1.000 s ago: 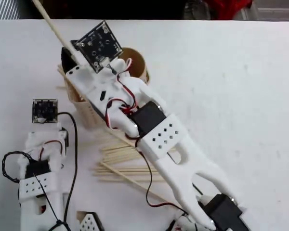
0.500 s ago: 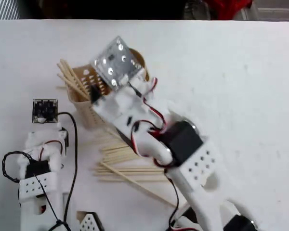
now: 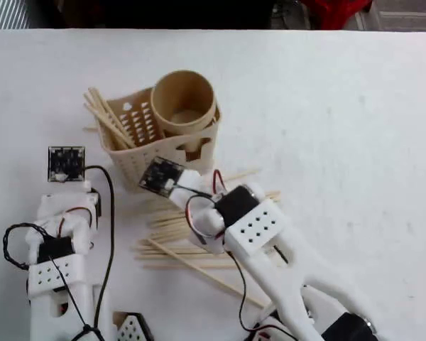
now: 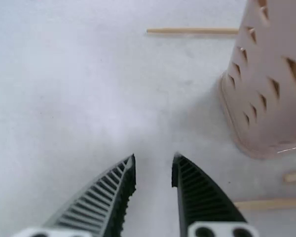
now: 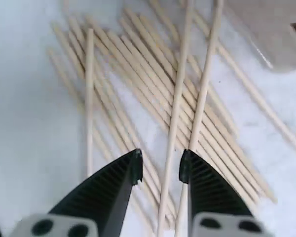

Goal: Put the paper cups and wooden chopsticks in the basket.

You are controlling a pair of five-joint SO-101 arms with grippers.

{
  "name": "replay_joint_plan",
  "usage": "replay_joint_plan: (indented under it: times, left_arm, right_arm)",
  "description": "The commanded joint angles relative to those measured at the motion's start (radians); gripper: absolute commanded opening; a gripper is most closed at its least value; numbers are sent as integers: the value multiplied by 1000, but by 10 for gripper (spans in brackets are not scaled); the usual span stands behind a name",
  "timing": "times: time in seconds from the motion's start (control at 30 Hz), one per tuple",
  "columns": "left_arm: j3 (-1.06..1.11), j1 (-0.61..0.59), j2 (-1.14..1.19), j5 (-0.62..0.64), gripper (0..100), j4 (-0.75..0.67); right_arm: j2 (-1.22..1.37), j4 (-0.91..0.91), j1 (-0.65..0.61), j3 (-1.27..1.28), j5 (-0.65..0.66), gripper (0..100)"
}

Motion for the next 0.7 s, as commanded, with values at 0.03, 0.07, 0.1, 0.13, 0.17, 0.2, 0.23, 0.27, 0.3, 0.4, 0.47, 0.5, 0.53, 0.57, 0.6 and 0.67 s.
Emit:
replay_joint_plan:
  times: [0.03, 0.07, 0.1, 0.13, 0.17, 0.2, 0.23, 0.27, 0.3, 0.4, 0.47, 0.5, 0.53, 0.57, 0.6, 0.67]
  left_arm:
    - [-3, 13, 5, -12, 142, -20]
    - [-3, 13, 5, -12, 142, -20]
    - [-3, 13, 5, -12, 142, -20]
    - [-3, 13, 5, -12, 142, -20]
    - [-3, 13, 5, -12, 142, -20]
    - [-3, 13, 5, -12, 142, -20]
    - [-3, 13, 5, -12, 142, -20]
    - [-3, 13, 5, -12, 142, -20]
    - [-3, 13, 5, -12, 142, -20]
    - [-3, 13, 5, -12, 142, -20]
    - [-3, 13, 5, -12, 142, -20]
    - [-3, 13, 5, -12, 142, -20]
    - [-3, 13, 5, -12, 142, -20]
    - [-3, 13, 5, -12, 142, -20]
    - [-3, 13, 5, -12, 142, -20]
    - [-3, 13, 5, -12, 142, -20]
  right_arm:
    - [-4, -278, 67, 173, 57, 149]
    - [-4, -306, 76, 192, 63, 163]
    - [-4, -325, 85, 209, 69, 178]
    - [-4, -334, 88, 222, 69, 190]
    - [-4, -337, 90, 233, 69, 198]
    - [-4, -343, 87, 244, 69, 204]
    - [-4, -352, 85, 256, 69, 208]
    - [-4, -366, 82, 267, 69, 207]
    - [-4, -377, 76, 273, 69, 207]
    - [-1, -387, 62, 298, 69, 207]
    - [28, -401, 58, 304, 66, 207]
    - [56, -407, 61, 302, 66, 207]
    - [87, -418, 70, 296, 64, 207]
    - [117, -424, 81, 282, 63, 207]
    - [139, -424, 96, 265, 63, 207]
    - [179, -423, 127, 232, 60, 205]
